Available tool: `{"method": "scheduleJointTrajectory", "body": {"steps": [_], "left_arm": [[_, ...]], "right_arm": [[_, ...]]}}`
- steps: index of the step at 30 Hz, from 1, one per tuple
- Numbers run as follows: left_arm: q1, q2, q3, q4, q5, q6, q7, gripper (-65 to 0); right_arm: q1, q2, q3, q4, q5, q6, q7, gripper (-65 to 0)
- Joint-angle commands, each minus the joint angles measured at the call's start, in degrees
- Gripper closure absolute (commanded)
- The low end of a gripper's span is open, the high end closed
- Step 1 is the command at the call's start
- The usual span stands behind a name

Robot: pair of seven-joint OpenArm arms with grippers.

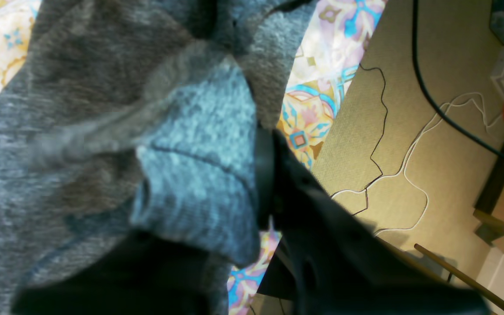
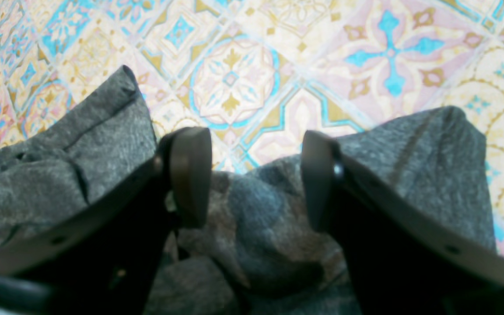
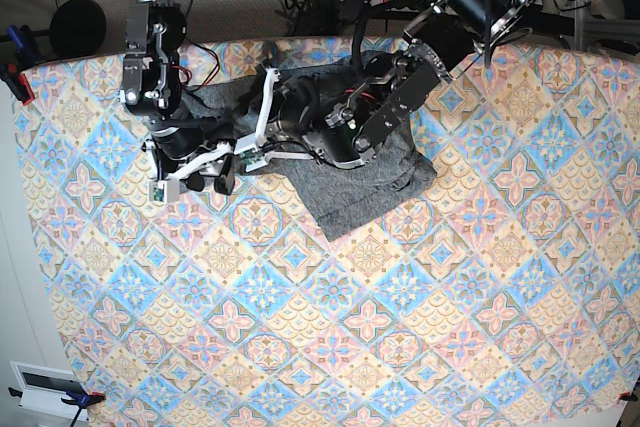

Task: Layout the t-shirt on the table in an organized manner, then fold the t-shirt properly
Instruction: 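Lift the strip end with the left gripper and fold it toward the right gripper, then lay the folded end onto the shirt bundle with the left gripper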

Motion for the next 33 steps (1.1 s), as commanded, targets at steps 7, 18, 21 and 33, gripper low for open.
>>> {"method": "scheduleJointTrajectory", "body": {"steps": [7, 18, 21, 33], "left_arm": [[2.08, 0.41, -4.32, 0.64, -0.81, 0.03, -5.03, 0.0], [4.37, 0.41, -10.03, 0.55, -0.81, -0.14, -5.12, 0.0], [4.98, 0.41, -11.96, 0.55, -0.81, -0.14, -4.94, 0.0], [5.07, 0.41, -12.23, 0.55, -0.81, -0.23, -4.94, 0.0]], "right_arm": [[0.71, 0.40, 0.17, -0.57, 0.43, 0.30, 1.42, -31.6], [0.71, 0.40, 0.17, -0.66, 0.43, 0.30, 1.42, -31.6], [0.71, 0.40, 0.17, -0.66, 0.43, 0.30, 1.42, -31.6], [0.71, 0.40, 0.17, -0.66, 0.43, 0.30, 1.42, -31.6]]}}
